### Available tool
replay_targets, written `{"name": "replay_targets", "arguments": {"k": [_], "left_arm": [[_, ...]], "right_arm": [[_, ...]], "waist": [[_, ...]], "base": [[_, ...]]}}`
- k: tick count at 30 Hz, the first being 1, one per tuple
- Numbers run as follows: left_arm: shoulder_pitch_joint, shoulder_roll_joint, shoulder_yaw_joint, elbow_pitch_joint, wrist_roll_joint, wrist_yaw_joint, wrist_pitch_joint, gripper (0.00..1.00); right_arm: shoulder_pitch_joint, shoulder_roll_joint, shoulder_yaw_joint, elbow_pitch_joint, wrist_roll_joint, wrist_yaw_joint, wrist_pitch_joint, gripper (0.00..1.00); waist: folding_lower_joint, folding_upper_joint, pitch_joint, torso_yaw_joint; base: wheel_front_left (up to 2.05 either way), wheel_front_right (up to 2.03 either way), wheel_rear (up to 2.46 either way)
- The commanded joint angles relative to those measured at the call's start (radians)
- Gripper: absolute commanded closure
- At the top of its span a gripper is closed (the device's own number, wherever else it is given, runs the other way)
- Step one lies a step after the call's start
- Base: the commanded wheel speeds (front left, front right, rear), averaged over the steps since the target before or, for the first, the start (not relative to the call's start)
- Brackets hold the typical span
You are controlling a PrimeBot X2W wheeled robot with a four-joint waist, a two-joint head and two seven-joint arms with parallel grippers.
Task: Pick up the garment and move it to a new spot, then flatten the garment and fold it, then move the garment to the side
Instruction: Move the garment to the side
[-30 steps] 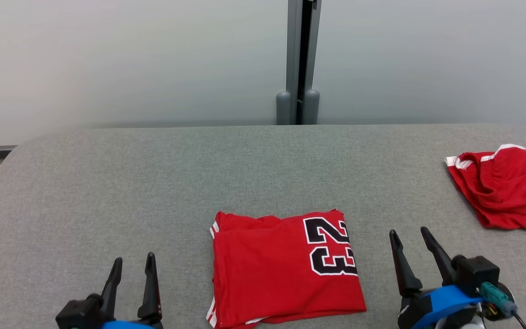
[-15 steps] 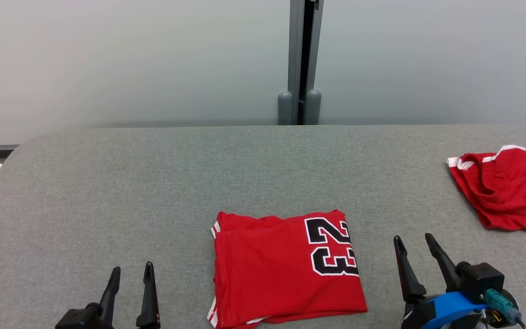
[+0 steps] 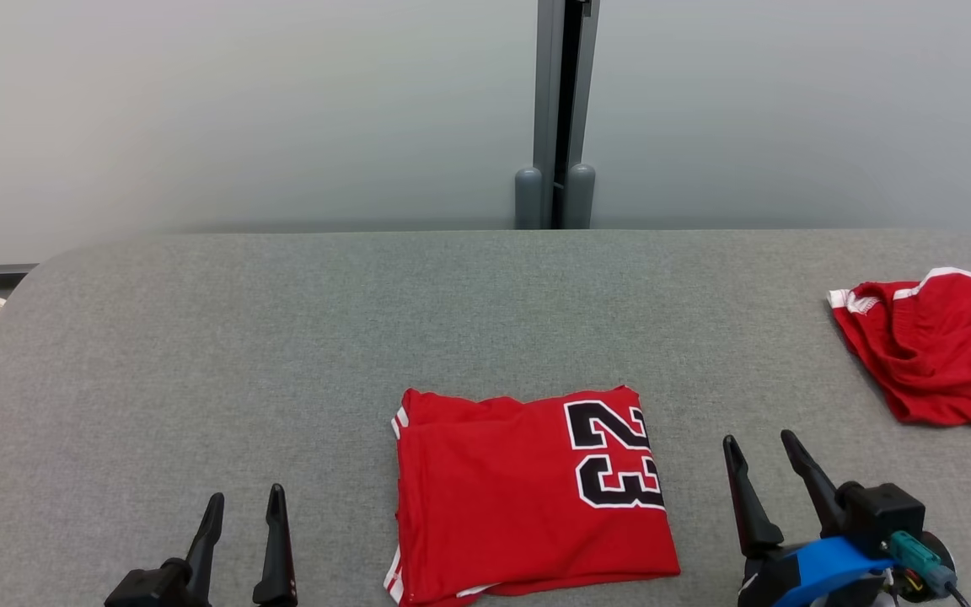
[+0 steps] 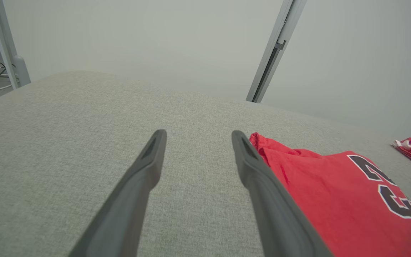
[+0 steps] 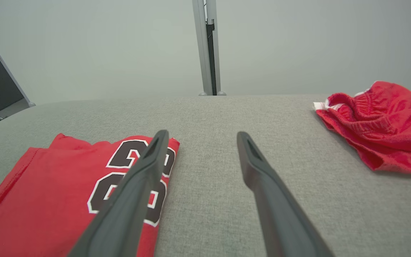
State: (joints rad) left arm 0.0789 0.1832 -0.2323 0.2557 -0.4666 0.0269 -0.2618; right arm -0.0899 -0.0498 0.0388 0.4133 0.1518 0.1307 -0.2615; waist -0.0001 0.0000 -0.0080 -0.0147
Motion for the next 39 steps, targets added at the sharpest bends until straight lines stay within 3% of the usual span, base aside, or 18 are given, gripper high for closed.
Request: {"name": "replay_targets", "arguments": {"k": [1,8,14,15,16,18,24,35,36,37,39], "left_arm": [[-0.014,-0.002,0.001,-0.001,0.004,0.004,-0.004,0.00],[-0.024,0.002,-0.001,-0.006,0.004,0.006,-0.004,0.00],[-0.039,-0.003,0.004,-0.002,0.004,0.004,-0.004,0.00],[-0.039,-0.003,0.004,-0.002,0.004,0.004,-0.004,0.00],[-0.044,-0.006,0.009,0.000,0.006,0.006,-0.004,0.00],[-0.046,-0.006,0.011,0.008,0.010,0.008,-0.004,0.00],[-0.059,-0.014,0.019,0.013,0.017,0.004,-0.004,0.00],[-0.088,-0.033,0.027,0.018,0.039,-0.009,-0.004,0.00],[-0.091,-0.034,0.028,0.020,0.040,-0.009,-0.004,0.00],[-0.093,-0.035,0.030,0.022,0.040,-0.012,-0.004,0.00],[-0.095,-0.038,0.031,0.024,0.046,-0.017,-0.004,0.00]], "right_arm": [[-0.019,-0.002,-0.002,0.001,-0.012,0.000,-0.005,0.00],[-0.122,-0.001,-0.009,-0.061,-0.083,0.000,0.093,0.00],[-0.164,-0.001,-0.002,-0.053,-0.151,0.000,0.389,0.00],[-0.164,-0.001,-0.002,-0.053,-0.151,0.000,0.389,0.00],[-0.159,-0.001,0.012,-0.045,-0.155,0.000,0.483,0.00],[-0.147,-0.001,0.029,-0.032,-0.143,0.000,0.570,0.00],[-0.149,-0.013,0.062,-0.023,-0.102,0.000,0.700,0.00],[-0.217,-0.011,0.049,0.052,-0.017,0.000,0.776,0.00],[-0.222,-0.011,0.052,0.059,-0.011,0.000,0.780,0.22],[-0.228,-0.012,0.057,0.064,-0.007,0.000,0.780,0.57],[-0.243,-0.019,0.063,0.070,0.003,0.000,0.768,0.79]], "waist": [[0.0001,0.0000,0.002,0.003],[0.0001,0.0000,0.018,0.018],[0.0001,0.0000,0.041,0.051],[0.0001,0.0000,0.041,0.051],[0.0001,0.0000,0.052,0.064],[0.0001,0.0000,0.063,0.077],[0.0001,0.0000,0.094,0.108],[0.0001,0.0000,0.139,0.129],[0.0001,0.0000,0.143,0.128],[0.0001,0.0000,0.147,0.126],[0.0001,0.0000,0.157,0.119]], "base": [[0.00,0.00,0.00],[0.00,0.00,0.00],[0.00,0.00,0.00],[0.00,0.00,0.00],[0.00,0.00,0.00],[0.00,0.00,0.00],[0.00,0.00,0.00],[0.00,0.00,0.00],[0.00,0.00,0.00],[0.00,0.00,0.00],[0.00,0.00,0.00]]}}
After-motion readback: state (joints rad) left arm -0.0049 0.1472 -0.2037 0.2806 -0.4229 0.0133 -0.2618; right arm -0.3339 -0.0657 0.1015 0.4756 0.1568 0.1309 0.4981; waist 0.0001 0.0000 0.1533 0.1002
